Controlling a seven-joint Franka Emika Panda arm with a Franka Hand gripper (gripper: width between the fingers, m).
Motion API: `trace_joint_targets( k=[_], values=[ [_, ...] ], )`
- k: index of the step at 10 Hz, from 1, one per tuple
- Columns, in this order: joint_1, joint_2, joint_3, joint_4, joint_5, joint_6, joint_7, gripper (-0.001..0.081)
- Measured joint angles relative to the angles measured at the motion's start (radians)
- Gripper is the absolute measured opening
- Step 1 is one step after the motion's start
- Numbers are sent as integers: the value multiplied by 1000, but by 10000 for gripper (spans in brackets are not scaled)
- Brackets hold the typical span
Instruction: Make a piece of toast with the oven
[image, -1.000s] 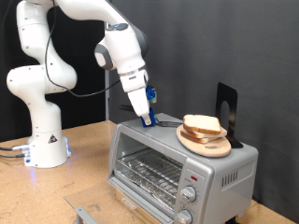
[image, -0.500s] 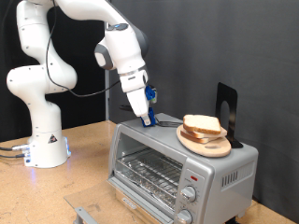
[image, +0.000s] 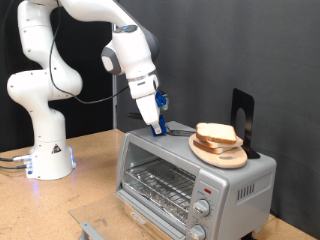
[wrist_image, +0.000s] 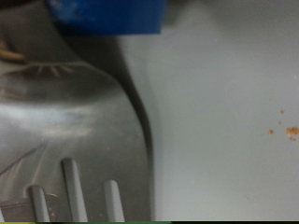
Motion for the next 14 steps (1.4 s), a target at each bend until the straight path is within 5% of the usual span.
trace_joint_targets(
  k=[4,6,7,8,14],
  values=[
    [0,0,0,0,0,0,0,808],
    [0,0,0,0,0,0,1,563],
    [0,0,0,0,0,0,2,563],
    [0,0,0,0,0,0,4,450],
    [0,0,0,0,0,0,13,450]
  ],
)
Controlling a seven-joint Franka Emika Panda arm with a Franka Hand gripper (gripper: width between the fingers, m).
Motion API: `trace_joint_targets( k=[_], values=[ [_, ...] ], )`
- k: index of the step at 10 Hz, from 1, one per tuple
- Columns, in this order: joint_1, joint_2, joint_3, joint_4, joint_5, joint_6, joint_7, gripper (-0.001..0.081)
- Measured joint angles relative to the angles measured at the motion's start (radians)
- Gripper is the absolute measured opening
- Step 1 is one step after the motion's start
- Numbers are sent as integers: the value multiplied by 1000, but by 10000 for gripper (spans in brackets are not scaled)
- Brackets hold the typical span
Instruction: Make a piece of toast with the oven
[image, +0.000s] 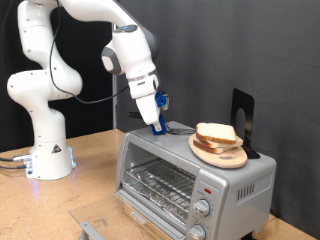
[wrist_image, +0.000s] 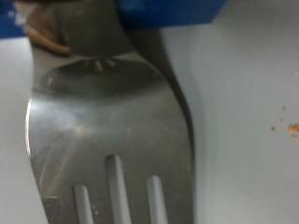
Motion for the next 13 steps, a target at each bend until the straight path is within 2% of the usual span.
trace_joint_targets(
  k=[5,6,7,8,10,13],
  values=[
    [-7,0,10,3,-50,-3,4,452],
    [-8,0,11,4,-53,-3,5,647],
    [-9,0,13,5,-57,-3,7,647],
    [-10,0,13,6,-62,-3,12,772],
    [-14,0,18,7,-94,-3,39,803],
    [-27,0,34,8,-142,-2,79,808]
  ],
)
